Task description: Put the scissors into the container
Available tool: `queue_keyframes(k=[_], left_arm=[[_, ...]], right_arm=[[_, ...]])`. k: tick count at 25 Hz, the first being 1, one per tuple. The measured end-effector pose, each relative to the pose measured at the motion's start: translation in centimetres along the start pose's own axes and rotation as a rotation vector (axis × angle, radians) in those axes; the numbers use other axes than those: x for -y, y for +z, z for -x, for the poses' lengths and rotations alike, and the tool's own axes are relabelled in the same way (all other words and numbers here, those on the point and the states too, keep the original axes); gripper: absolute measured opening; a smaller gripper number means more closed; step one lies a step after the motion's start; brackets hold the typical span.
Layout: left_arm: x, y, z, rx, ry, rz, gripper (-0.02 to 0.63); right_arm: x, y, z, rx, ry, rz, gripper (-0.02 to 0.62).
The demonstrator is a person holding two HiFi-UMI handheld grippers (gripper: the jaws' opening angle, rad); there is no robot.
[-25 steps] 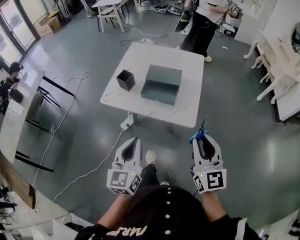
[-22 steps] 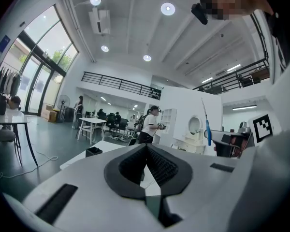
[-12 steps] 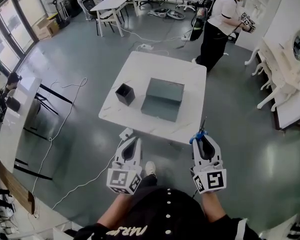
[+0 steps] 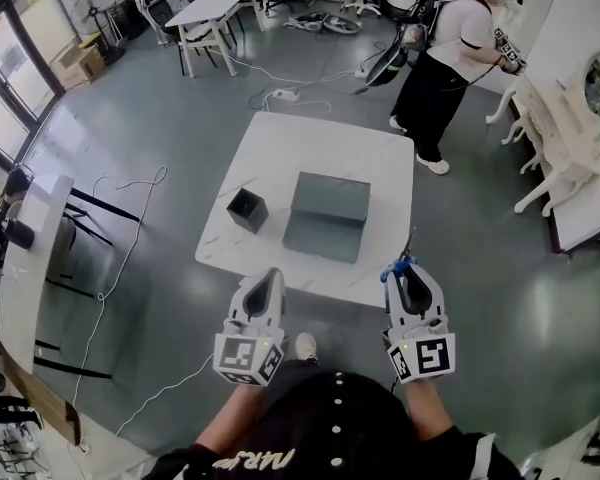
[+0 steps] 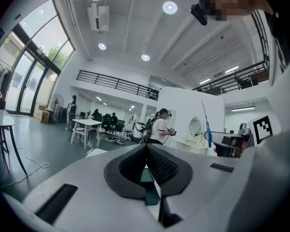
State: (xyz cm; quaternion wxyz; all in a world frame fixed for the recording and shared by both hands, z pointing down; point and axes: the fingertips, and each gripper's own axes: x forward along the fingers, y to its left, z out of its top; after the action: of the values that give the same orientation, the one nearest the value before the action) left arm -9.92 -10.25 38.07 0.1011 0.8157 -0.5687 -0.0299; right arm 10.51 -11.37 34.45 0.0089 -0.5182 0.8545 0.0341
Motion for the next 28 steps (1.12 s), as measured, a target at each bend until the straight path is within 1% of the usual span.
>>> queue_keyframes(k=[9,16,22,25,28], left_arm=[[-4.4,1.5,-4.8,0.003,-0.029,-0.001,0.026],[-7.1,1.7,-7.8,-0.005,-0.058,-0.001,0.026],[-8.2,1.0,-9.3,-0.02,-0.073,0.011,0.026],[-8.2,0.5,-9.8,-0.035,-0.073,0.02,0.026],[-7.8,0.9,-10.5,-0.03,-0.074,0.019,0.026]], right_arm=[[0.6,-0.1,-6.3,0.003,-0.029,0.007,0.097],[0.6,-1.0,-10.1,-0.009,-0.047,0.004,0.097],[0.4,-2.0,-11.8,-0.03,-0.044,0.01,0.097],[0.7,-2.5,-12.2,-0.048,-0.035,0.01,0.097],[1.4,-2.6,-12.8,-0.061,-0.022,0.018,0.097]])
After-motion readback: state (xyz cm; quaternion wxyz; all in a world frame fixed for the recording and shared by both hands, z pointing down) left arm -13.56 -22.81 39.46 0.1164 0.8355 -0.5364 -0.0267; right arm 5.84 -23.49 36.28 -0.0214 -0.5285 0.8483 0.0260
